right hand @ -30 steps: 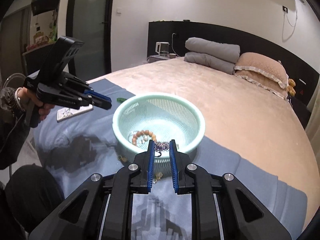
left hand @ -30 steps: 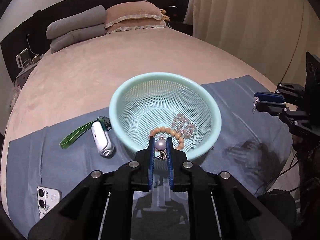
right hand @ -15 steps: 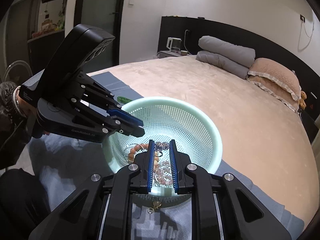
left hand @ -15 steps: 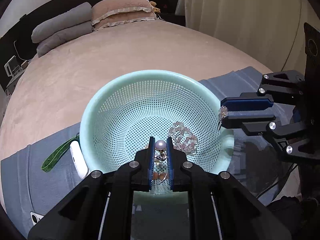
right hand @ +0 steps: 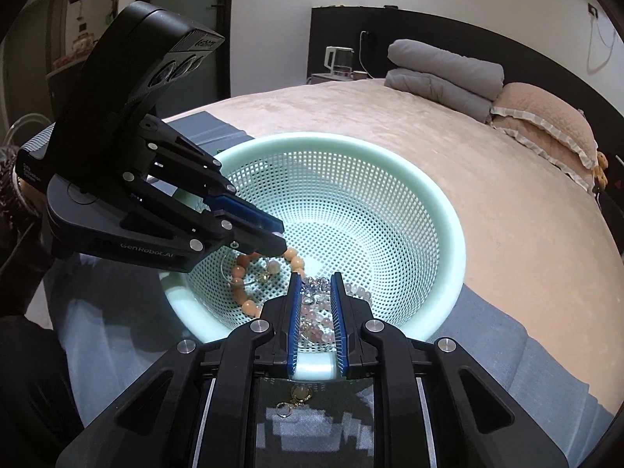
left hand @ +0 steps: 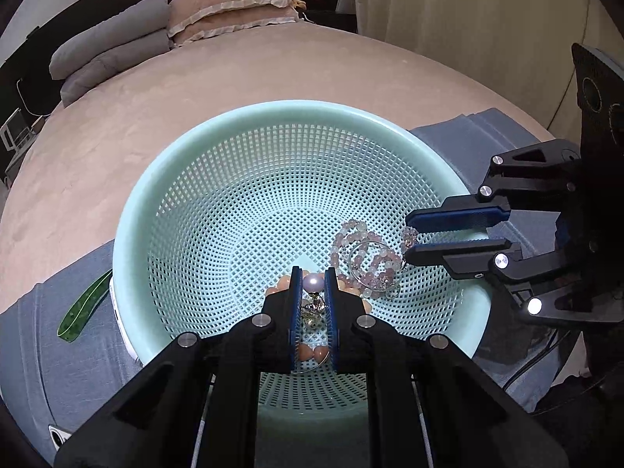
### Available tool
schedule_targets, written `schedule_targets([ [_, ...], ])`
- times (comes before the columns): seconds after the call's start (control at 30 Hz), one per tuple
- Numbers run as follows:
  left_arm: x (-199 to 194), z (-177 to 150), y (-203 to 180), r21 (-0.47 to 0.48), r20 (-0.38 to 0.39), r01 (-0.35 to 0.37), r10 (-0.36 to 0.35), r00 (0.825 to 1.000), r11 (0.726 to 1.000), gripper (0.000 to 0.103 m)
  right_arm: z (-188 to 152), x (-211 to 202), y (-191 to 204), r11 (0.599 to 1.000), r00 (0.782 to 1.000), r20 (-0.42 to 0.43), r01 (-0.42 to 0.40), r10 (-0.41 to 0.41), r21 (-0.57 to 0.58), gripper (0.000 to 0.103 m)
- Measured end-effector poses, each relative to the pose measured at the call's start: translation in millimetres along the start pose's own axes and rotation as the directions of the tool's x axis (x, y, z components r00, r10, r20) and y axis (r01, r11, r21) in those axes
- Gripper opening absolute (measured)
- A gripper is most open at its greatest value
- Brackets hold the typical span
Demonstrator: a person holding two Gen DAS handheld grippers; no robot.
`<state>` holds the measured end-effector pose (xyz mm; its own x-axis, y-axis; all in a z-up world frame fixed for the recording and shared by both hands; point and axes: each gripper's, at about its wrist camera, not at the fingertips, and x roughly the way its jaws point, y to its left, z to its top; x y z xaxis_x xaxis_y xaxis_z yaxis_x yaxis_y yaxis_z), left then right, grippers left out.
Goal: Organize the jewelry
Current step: 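Carry both earrings over the colander and open both tools, then grasp the last gold drop earring with the right tool while the left tool grasps another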
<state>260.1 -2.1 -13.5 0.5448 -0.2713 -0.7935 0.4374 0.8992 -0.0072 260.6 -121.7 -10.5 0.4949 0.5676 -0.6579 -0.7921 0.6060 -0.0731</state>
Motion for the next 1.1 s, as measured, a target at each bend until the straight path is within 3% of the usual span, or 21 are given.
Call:
schedule_targets([
  [0.13, -4.0, 0.1, -0.1, -0.008, 0.011, -0.01, 0.01, 1.0, 1.0, 0.012, 1.4, -3.2, -2.0, 0.999, 0.999, 0.016, 0.033, -0.033, 0.004, 0.015],
  [0.2, -8.8, -1.1, 2.1, -0.025, 0.031, -0.017, 0.018, 0.999, 1.0, 0.018, -1.5, -9.7, -2.6, 0.999, 0.999, 0.035, 0.028, -0.028, 0.021, 0.02],
  [0.27, -14.9, -3.3, 3.5, -0.033, 0.049, -0.012, 0.013, 0.999, 0.999, 0.038, -3.0, -16.5, -1.2, 0.998, 0.998, 0.049, 0.05, -0.051, 0.033, 0.04],
  [0.3, -18.1, -4.4, 4.3, -0.038, 0.056, -0.016, 0.018, 0.998, 0.999, 0.042, -4.0, -21.2, 1.3, 0.997, 0.995, 0.065, 0.067, -0.069, 0.028, 0.055],
  [0.37, -24.1, -6.7, 5.9, -0.047, 0.069, -0.021, 0.024, 0.997, 0.999, 0.056, -4.5, -30.4, 4.6, 0.996, 0.991, 0.097, 0.09, -0.092, 0.018, 0.066],
  [0.43, -30.5, -9.4, 7.9, -0.059, 0.081, -0.03, 0.034, 0.996, 0.998, 0.07, -5.5, -38.5, 6.9, 0.994, 0.987, 0.115, 0.11, -0.112, 0.019, 0.083],
  [0.47, -34.2, -10.9, 8.3, -0.064, 0.088, -0.044, 0.049, 0.995, 0.997, 0.077, -6.0, -42.1, 6.9, 0.992, 0.984, 0.126, 0.121, -0.123, 0.02, 0.086],
  [0.63, -55.9, -19.5, 8.9, -0.085, 0.124, -0.102, 0.112, 0.986, 0.991, 0.096, -14.6, -56.9, 8.7, 0.987, 0.981, 0.107, 0.157, -0.159, 0.028, 0.086],
  [0.93, -76.4, -49.8, 6.7, -0.096, 0.121, -0.12, 0.131, 0.984, 0.988, 0.097, -46.3, -72.7, 16.8, 0.985, 0.985, 0.051, 0.164, -0.167, 0.054, 0.087],
  [1.1, -66.8, -73.6, -1.4, -0.048, 0.087, -0.054, 0.058, 0.995, 0.997, 0.097, -58.4, -60.9, 16.0, 0.987, 0.991, 0.021, 0.128, -0.131, 0.092, 0.087],
])
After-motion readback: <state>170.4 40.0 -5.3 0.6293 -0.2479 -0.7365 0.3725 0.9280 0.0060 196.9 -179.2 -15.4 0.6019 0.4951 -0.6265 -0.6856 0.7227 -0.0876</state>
